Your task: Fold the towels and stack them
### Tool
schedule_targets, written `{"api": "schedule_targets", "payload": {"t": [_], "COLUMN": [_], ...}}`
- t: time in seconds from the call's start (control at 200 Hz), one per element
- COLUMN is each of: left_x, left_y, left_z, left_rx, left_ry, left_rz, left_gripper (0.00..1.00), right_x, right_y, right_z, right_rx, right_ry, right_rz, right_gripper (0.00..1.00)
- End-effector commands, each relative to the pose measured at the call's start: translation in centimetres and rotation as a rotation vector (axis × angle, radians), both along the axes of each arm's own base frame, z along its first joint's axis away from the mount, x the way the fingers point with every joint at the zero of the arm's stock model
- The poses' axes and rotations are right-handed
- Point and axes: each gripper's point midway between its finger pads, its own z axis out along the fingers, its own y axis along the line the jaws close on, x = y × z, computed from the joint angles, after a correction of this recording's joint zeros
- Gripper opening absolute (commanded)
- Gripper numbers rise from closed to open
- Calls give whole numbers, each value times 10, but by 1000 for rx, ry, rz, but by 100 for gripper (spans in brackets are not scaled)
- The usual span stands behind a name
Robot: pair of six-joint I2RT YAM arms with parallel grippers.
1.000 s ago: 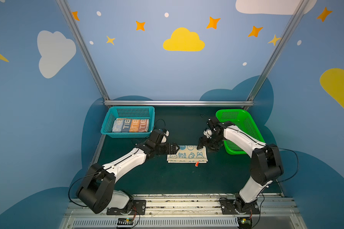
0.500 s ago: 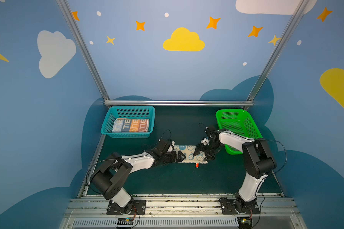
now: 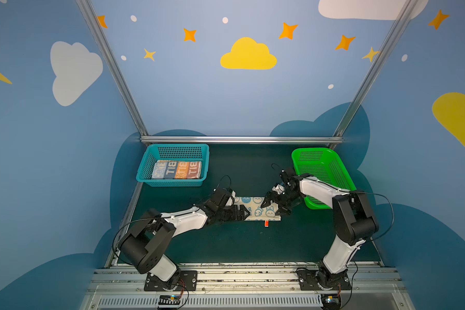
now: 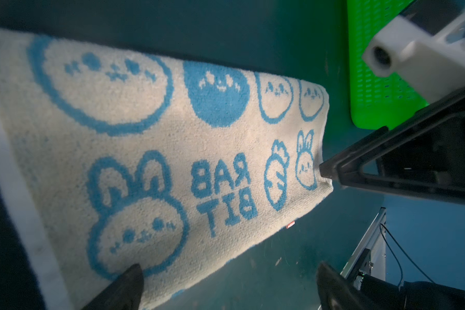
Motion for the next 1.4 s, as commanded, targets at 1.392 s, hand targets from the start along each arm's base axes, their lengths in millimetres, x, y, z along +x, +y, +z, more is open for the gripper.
{"api": "schedule_targets", "payload": {"t": [1.392], "left_x": [24], "left_y": [72], "left_z": [16], "left_rx": [319], "left_ry": [54], "left_rz": [52], "left_gripper": [100], "right_x": [12], "right_y": [-44], "right_z": [4], "right_rx": [-159], "right_ry": [-29], "right_rz": [-3], "right_gripper": [89]}}
